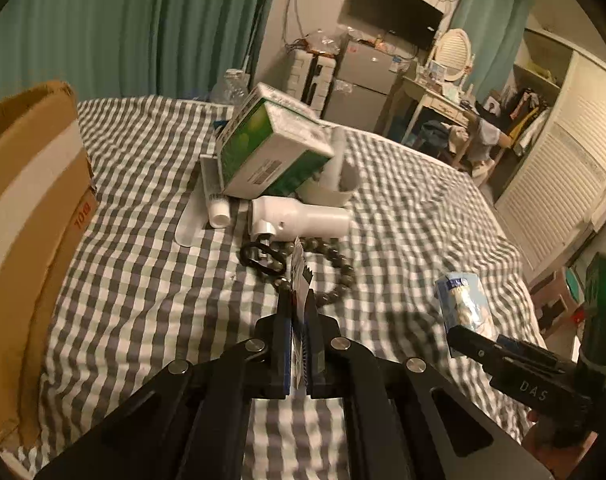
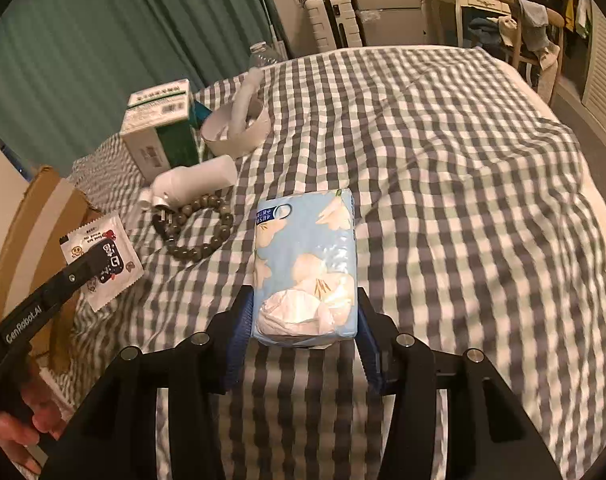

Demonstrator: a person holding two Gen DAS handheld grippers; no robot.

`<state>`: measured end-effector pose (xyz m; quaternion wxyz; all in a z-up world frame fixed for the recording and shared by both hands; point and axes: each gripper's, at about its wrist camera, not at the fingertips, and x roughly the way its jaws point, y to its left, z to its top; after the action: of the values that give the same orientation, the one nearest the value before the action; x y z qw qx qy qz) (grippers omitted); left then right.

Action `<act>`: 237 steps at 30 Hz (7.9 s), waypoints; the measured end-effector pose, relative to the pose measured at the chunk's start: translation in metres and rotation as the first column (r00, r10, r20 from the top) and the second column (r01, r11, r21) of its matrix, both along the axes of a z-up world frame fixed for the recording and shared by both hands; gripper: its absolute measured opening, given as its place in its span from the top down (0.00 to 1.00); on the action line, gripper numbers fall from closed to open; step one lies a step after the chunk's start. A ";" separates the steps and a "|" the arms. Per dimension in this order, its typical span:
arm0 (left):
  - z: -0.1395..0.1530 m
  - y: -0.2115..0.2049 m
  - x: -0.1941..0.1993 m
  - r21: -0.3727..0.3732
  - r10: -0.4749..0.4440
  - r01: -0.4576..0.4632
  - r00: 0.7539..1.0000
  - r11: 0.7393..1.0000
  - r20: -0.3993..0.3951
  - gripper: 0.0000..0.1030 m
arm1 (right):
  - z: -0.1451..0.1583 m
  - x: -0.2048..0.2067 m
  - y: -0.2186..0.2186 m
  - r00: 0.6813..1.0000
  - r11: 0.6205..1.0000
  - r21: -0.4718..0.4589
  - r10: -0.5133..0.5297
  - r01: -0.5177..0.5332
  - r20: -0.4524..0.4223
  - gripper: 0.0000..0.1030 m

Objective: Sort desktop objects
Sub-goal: 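Carry the sachet and tissue pack into the box and release both, then grasp the dark bead bracelet with the left gripper and lift it, then carry the bracelet and white bottle into the box and release both, then grasp the white toothpaste tube with the left gripper, then grasp the green-and-white medicine box with the right gripper while the left holds the tube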

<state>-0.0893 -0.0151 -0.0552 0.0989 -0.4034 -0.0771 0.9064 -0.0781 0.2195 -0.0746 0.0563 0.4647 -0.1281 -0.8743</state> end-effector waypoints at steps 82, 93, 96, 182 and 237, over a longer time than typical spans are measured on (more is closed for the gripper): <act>-0.037 -0.005 -0.075 -0.037 0.068 -0.066 0.996 0.997 0.052 0.89 | -0.023 -0.039 -0.034 0.997 0.994 -0.104 0.028 -0.035 -0.071 0.09; -0.050 -0.043 -0.082 0.038 0.144 -0.150 0.981 0.988 0.127 0.89 | -0.044 -0.088 -0.088 0.989 0.982 -0.112 0.149 -0.150 -0.020 0.16; -0.052 -0.043 -0.080 0.008 0.151 -0.153 0.981 0.988 0.122 0.89 | -0.047 -0.087 -0.093 0.986 0.982 -0.091 0.165 -0.167 -0.028 0.16; 0.095 -0.273 0.009 -0.050 0.675 -0.678 0.735 0.733 -0.060 0.07 | 0.165 -0.062 -0.302 0.841 0.873 -0.072 0.438 -0.482 -0.317 0.24; -0.017 -0.068 -0.083 0.081 0.197 -0.194 0.980 0.978 -0.039 0.81 | 0.028 -0.097 -0.078 0.985 0.978 -0.159 0.118 -0.137 -0.123 0.12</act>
<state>-0.1724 -0.0833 -0.0718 0.0266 -0.3686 -0.1489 0.9172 -0.1749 0.1417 -0.0466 0.1582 0.4156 -0.1673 -0.8799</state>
